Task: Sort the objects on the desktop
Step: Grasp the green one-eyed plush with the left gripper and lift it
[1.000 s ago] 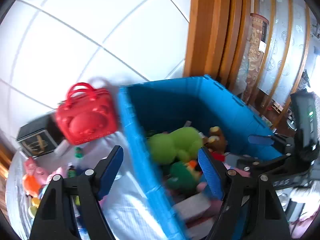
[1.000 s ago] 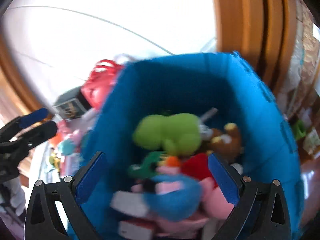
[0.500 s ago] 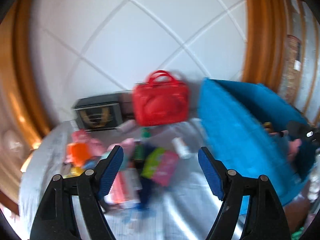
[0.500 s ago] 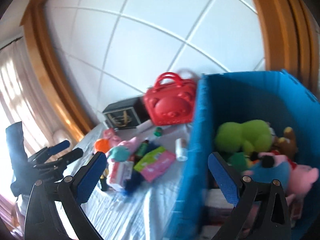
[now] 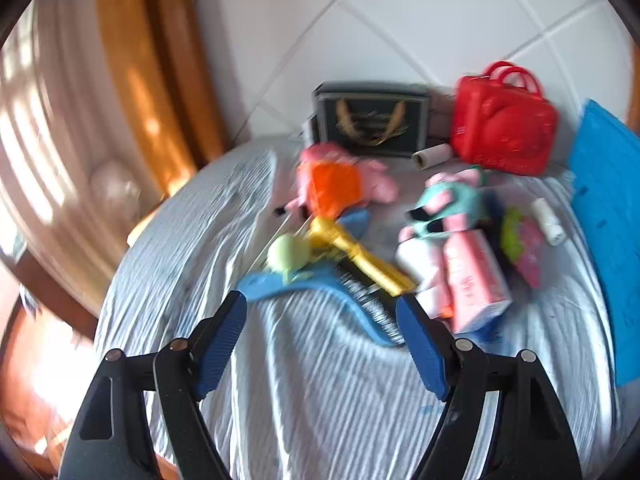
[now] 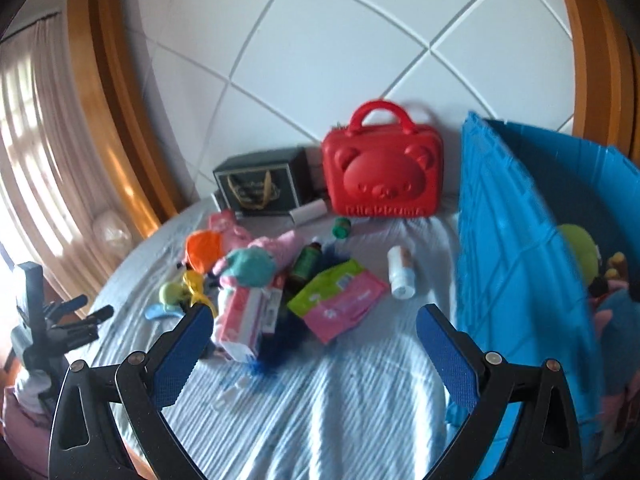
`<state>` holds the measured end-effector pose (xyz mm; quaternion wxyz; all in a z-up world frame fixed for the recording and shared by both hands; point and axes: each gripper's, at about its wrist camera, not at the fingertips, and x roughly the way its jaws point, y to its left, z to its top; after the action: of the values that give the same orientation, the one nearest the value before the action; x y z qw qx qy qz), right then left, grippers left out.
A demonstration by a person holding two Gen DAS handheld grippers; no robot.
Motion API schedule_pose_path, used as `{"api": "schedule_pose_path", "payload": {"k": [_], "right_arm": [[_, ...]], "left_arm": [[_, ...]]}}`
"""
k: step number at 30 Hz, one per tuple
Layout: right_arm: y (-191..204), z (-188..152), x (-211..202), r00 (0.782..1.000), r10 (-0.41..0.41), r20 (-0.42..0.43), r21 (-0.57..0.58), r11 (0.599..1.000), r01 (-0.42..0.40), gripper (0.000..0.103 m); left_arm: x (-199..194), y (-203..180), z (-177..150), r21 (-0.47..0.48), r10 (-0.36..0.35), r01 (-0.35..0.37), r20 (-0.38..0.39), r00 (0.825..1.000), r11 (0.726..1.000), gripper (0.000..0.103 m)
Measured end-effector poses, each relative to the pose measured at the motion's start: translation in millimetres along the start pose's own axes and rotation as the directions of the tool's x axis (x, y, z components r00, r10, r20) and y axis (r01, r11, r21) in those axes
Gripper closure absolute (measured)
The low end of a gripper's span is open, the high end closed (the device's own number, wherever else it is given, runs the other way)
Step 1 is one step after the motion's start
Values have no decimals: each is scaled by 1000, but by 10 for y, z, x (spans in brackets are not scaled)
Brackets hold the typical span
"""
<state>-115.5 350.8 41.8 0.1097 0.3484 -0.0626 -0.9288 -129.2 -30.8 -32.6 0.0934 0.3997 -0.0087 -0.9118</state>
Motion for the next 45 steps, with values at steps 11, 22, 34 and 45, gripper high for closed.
{"api": "schedule_pose_path", "payload": {"k": [11,22,34,45], "right_arm": [[-259,-259,807,981,-78,-180,60,994,91,0],[-551,-303,1558,938,-117,-327,99,983,157,0],[-552,-141,2162,906,-179,-385,100,967,233,0],[1207,46,2324,905,116,-409,-116,977,-178,17]], "left_arm": [[851,224,-128,-110,24,-35,-106,994,993,26],[2166,441,414,-62,23,-42,-292,956,997,26],[3010,551,344,-181,-52,-20,-385,921,983,27],[1924,652,248,-159,-1,-30,-193,981,987,39]]}}
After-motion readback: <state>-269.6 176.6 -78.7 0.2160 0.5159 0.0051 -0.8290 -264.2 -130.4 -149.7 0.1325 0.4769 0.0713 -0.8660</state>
